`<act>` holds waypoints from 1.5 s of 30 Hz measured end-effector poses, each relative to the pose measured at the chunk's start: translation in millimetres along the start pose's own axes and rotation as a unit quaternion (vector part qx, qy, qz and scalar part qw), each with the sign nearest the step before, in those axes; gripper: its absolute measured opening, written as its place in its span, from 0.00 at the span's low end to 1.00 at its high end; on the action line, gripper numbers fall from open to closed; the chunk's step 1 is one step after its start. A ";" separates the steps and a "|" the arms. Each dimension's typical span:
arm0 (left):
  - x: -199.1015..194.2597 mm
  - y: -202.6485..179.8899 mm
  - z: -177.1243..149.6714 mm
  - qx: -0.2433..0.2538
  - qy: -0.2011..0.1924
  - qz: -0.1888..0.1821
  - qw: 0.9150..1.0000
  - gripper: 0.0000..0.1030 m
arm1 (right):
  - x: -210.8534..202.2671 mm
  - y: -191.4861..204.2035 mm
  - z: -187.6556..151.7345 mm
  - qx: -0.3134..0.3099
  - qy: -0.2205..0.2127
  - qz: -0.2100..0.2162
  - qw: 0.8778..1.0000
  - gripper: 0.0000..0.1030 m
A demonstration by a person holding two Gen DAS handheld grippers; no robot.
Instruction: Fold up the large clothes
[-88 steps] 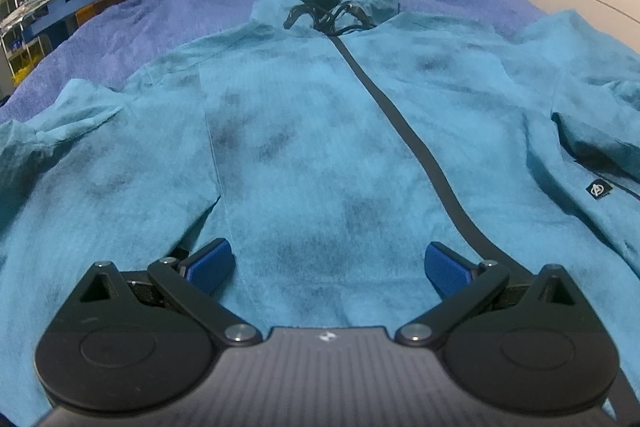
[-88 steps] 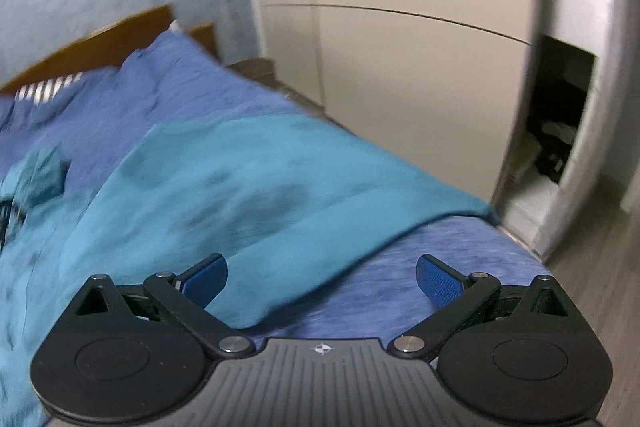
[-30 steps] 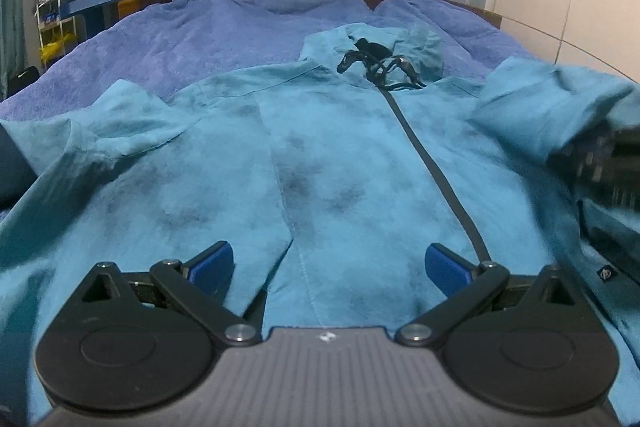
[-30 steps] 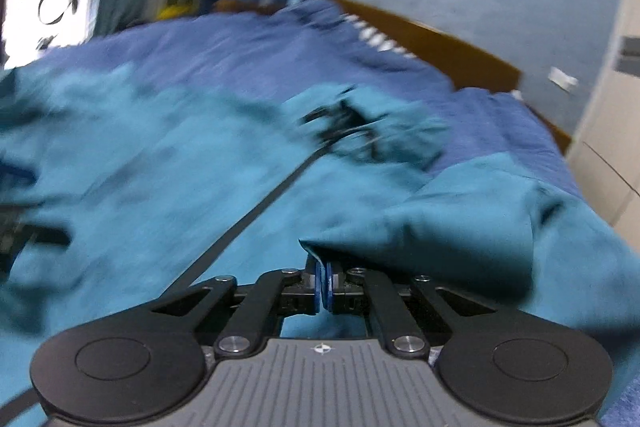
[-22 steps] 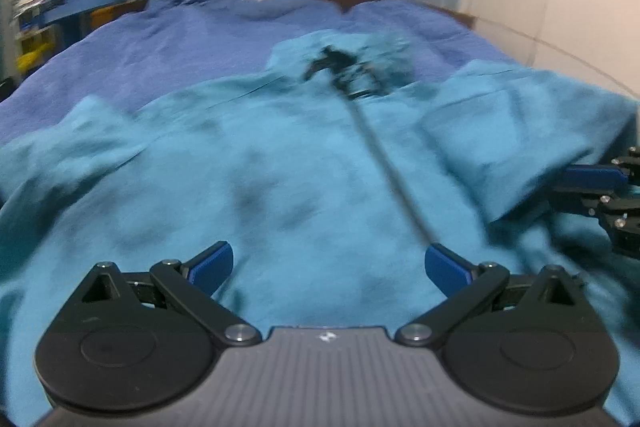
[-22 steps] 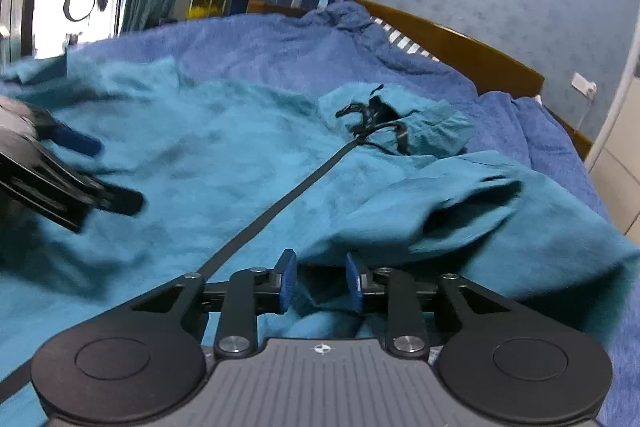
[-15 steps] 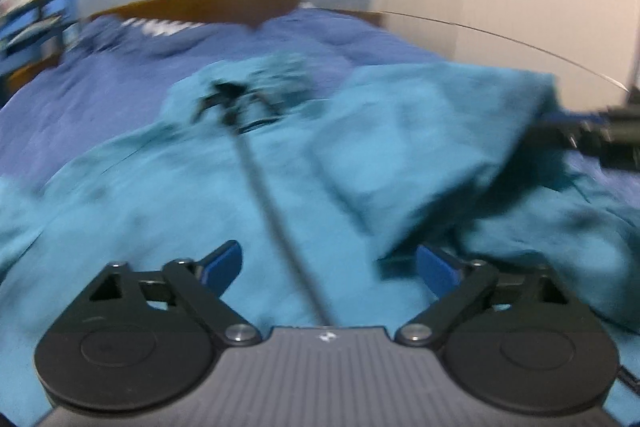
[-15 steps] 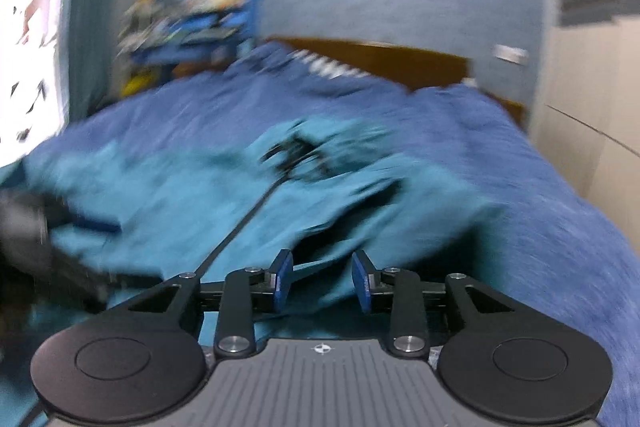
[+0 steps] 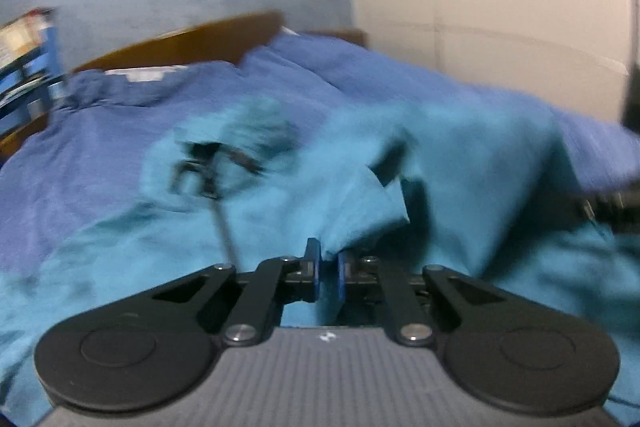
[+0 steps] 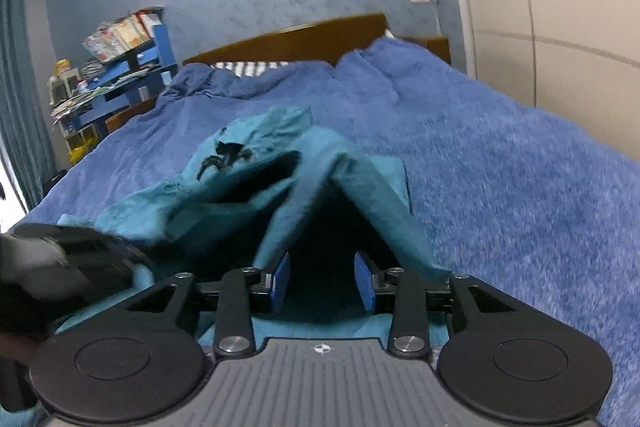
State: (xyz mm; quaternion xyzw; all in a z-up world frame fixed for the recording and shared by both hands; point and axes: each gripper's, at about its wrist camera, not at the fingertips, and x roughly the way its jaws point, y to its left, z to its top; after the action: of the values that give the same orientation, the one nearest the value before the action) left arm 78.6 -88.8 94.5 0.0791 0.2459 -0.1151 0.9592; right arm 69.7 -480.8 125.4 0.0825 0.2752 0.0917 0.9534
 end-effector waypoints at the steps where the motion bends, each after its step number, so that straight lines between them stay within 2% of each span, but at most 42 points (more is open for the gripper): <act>1: -6.8 15.9 1.4 -0.021 -0.007 0.017 1.000 0.04 | 4.6 -2.4 -0.8 0.007 0.007 -0.005 1.000 0.40; 4: -25.5 67.7 -2.4 -0.088 -0.009 0.056 0.995 0.04 | 24.0 -2.4 -2.7 0.016 0.030 -0.019 0.999 0.43; 7: -39.4 116.2 -20.5 -0.155 0.009 0.091 0.984 0.04 | 40.9 1.2 -6.7 0.008 0.059 -0.031 0.998 0.46; 10: -46.9 152.5 -49.0 -0.221 0.051 0.112 0.967 0.08 | 53.2 6.5 -12.1 -0.007 0.090 -0.036 0.995 0.46; 14: -55.7 179.9 -91.3 -0.306 0.088 0.128 0.939 0.15 | 55.6 13.3 -18.0 -0.025 0.108 -0.030 0.993 0.48; 16: -56.4 186.8 -104.5 -0.330 0.101 0.134 0.929 0.19 | 54.1 16.9 -19.9 -0.030 0.114 -0.021 0.993 0.50; 17: -57.5 191.5 -110.2 -0.338 0.097 0.131 0.927 0.20 | 53.7 18.9 -20.4 -0.037 0.115 -0.021 0.992 0.51; 20: -57.2 197.7 -112.0 -0.333 0.094 0.131 0.929 0.24 | 51.2 23.5 -20.8 -0.047 0.114 -0.013 0.992 0.51; 24: -61.3 195.2 -98.5 -0.310 0.079 0.157 0.934 0.46 | 41.7 32.1 -21.7 -0.063 0.103 0.022 0.992 0.51; 29: -70.8 203.2 -91.5 -0.295 0.076 0.169 0.937 0.48 | 35.0 41.3 -19.9 -0.086 0.097 0.034 0.991 0.51; 33: -78.8 210.4 -87.2 -0.280 0.073 0.178 0.941 0.59 | 33.0 39.0 -17.1 -0.077 0.095 0.039 0.992 0.51; 37: -92.1 222.8 -82.0 -0.272 0.064 0.179 0.943 0.60 | 31.4 39.0 -18.4 -0.079 0.092 0.045 0.992 0.51; 40: -101.6 236.0 -77.4 -0.273 0.059 0.178 0.944 0.60 | 29.6 39.4 -18.3 -0.081 0.091 0.052 0.991 0.51; 43: -117.6 246.4 -70.7 -0.272 0.044 0.188 0.943 0.69 | 28.0 39.9 -18.8 -0.082 0.090 0.062 0.991 0.52; 45: -128.9 256.4 -67.5 -0.277 0.033 0.191 0.941 0.69 | 26.6 40.9 -19.1 -0.083 0.091 0.070 0.990 0.52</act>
State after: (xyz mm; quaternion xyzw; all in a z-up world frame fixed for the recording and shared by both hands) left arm 4.7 195.1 123.6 -0.1408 0.2803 0.1453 0.9383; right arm 76.2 -433.3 104.4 0.0134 0.3454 0.1877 0.9194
